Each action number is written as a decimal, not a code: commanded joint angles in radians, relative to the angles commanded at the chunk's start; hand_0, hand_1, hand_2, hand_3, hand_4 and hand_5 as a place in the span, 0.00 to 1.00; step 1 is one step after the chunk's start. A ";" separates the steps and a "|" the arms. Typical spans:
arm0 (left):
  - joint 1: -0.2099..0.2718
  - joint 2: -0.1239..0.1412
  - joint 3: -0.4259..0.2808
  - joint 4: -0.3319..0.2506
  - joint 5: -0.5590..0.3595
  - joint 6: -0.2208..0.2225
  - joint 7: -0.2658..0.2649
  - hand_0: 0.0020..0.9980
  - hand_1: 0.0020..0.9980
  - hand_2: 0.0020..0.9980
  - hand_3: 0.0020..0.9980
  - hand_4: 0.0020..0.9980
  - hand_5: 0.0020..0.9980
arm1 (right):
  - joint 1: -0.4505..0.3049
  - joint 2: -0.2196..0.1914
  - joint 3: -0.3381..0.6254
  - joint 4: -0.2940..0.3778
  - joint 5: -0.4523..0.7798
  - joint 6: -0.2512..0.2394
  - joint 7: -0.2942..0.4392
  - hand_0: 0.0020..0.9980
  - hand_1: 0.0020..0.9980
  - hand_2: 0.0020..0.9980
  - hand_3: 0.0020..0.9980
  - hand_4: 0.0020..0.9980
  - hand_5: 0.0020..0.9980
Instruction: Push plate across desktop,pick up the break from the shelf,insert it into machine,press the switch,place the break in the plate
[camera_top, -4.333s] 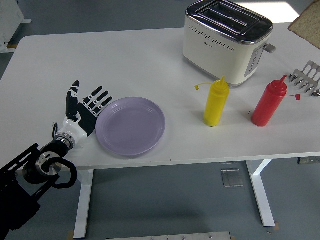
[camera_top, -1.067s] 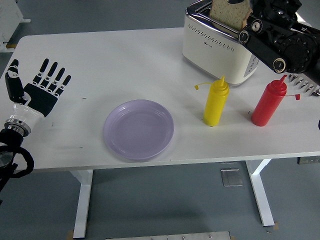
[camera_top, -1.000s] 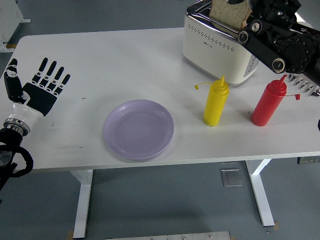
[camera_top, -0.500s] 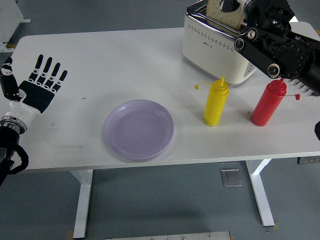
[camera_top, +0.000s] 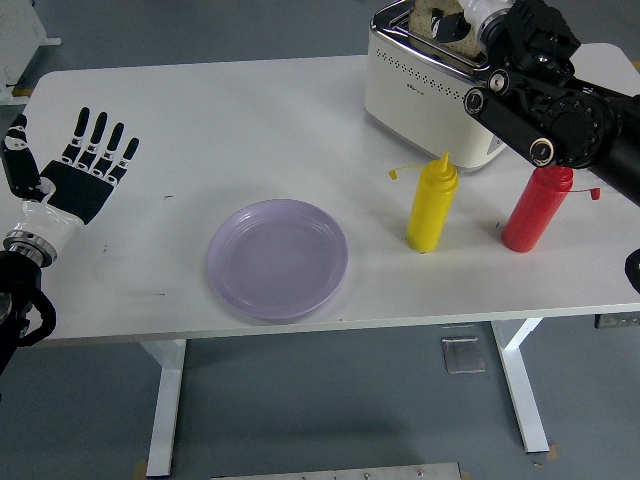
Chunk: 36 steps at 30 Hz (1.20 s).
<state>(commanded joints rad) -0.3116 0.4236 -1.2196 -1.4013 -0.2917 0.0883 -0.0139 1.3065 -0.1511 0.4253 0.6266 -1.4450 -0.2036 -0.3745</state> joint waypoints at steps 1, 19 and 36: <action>0.000 0.000 0.000 0.000 0.000 0.000 0.000 0.82 0.75 0.70 0.70 0.80 1.00 | -0.001 0.001 0.000 -0.002 -0.001 0.004 0.003 0.44 0.61 0.65 0.61 0.34 0.00; 0.004 -0.001 0.004 0.002 -0.004 0.001 0.003 0.78 0.70 0.66 0.68 0.78 1.00 | -0.005 0.005 0.002 -0.036 0.046 0.057 0.028 0.52 0.68 0.73 0.74 0.56 0.18; 0.009 0.000 0.004 0.002 -0.002 0.003 0.005 0.76 0.67 0.64 0.67 0.75 1.00 | 0.000 -0.004 0.035 -0.039 0.030 0.091 0.061 0.54 0.70 0.75 0.77 0.63 0.45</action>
<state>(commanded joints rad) -0.3031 0.4231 -1.2158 -1.3991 -0.2933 0.0913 -0.0094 1.3061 -0.1548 0.4605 0.5874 -1.4153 -0.1124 -0.3132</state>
